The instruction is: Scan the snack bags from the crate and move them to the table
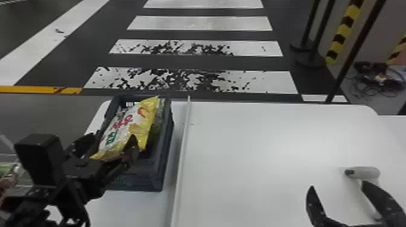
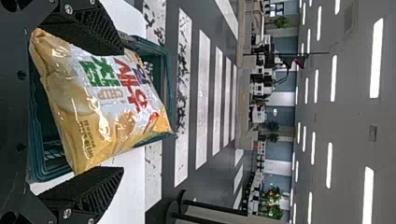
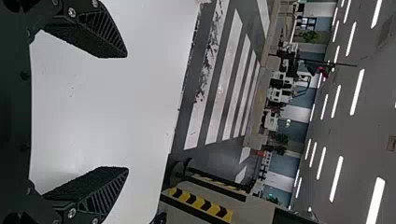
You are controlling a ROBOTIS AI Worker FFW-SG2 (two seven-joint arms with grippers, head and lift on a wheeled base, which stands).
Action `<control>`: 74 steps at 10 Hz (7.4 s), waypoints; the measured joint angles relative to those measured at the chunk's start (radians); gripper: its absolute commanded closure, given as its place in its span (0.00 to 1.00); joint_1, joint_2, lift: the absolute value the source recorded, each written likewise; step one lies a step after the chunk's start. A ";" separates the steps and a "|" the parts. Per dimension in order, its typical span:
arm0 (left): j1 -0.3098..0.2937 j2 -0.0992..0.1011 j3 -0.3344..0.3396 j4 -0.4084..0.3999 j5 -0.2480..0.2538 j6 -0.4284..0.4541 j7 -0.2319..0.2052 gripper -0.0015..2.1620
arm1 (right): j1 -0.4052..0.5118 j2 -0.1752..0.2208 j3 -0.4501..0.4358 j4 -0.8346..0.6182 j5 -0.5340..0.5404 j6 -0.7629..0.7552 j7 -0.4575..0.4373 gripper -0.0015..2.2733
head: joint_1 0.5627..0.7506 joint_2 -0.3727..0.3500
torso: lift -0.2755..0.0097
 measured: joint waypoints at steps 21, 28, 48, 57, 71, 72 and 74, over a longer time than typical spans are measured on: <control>-0.337 -0.028 0.015 0.316 0.101 0.264 0.002 0.82 | -0.021 -0.018 0.026 0.073 0.025 -0.020 -0.011 0.06 | 0.70 0.62 | 0.63; -0.297 -0.027 0.009 0.241 0.076 0.204 0.036 0.83 | -0.014 -0.014 0.027 0.073 0.030 -0.031 -0.011 0.06 | 0.70 0.62 | 0.63; -0.310 -0.050 -0.591 -0.005 -0.086 0.391 0.065 0.85 | -0.003 -0.006 0.024 0.063 0.031 -0.049 -0.030 0.06 | 0.70 0.05 | 0.63; -0.330 -0.075 -0.758 0.368 -0.160 0.193 0.015 0.85 | -0.011 -0.005 0.024 0.068 0.023 -0.060 -0.031 0.06 | 0.70 0.03 | 0.63; -0.318 -0.081 -0.699 0.286 -0.227 0.173 0.007 0.02 | 0.000 -0.012 0.015 0.059 0.023 -0.061 -0.031 0.06 | 0.70 0.03 | 0.63; -0.293 -0.056 -0.652 0.235 -0.231 0.156 0.031 0.02 | 0.000 -0.013 0.015 0.059 0.023 -0.061 -0.031 0.06 | 0.70 0.03 | 0.63; -0.237 -0.019 -0.545 0.168 -0.199 0.113 0.033 0.02 | -0.005 -0.016 0.015 0.062 0.017 -0.061 -0.030 0.06 | 0.70 0.09 | 0.63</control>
